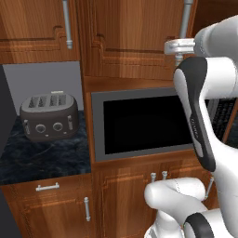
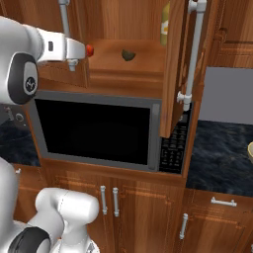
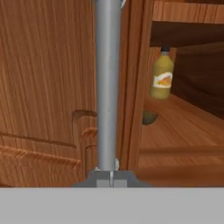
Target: Open the cabinet. Pick the kiwi and apple from the cabinet and place them into the bowl. Then close the cabinet.
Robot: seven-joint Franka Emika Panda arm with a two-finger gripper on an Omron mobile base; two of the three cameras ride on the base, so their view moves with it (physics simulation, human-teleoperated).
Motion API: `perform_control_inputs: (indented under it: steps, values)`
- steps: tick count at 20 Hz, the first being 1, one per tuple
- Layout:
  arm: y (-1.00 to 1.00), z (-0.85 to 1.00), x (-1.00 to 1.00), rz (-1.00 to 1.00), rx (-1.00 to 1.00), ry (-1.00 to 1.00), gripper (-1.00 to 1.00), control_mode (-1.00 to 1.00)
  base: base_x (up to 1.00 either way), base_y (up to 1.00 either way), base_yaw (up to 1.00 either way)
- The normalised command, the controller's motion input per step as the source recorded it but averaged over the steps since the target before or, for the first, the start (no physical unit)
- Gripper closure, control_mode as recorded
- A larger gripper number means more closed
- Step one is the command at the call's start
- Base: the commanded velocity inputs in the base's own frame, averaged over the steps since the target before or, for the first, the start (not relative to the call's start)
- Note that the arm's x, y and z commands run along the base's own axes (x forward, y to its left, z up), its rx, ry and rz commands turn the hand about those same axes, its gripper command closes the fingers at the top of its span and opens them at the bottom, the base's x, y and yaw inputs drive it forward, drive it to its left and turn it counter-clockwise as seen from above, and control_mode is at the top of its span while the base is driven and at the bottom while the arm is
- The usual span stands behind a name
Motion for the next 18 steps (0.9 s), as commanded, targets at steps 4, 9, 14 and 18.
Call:
perform_control_inputs:
  steps: [4,9,14,18]
  values:
    - [0.0,0.0,-0.61,0.0,0.0,0.0,1.0,-1.0,0.0,0.0,0.0]
    - [0.0,0.0,-0.19,0.0,0.0,0.0,1.0,-1.0,0.0,0.0,0.0]
    - [0.0,0.0,0.0,0.0,0.0,0.0,1.0,-1.0,0.0,0.0,0.0]
    - [-0.12,0.0,0.0,0.04,0.14,0.0,1.0,-1.0,0.0,0.0,0.0]
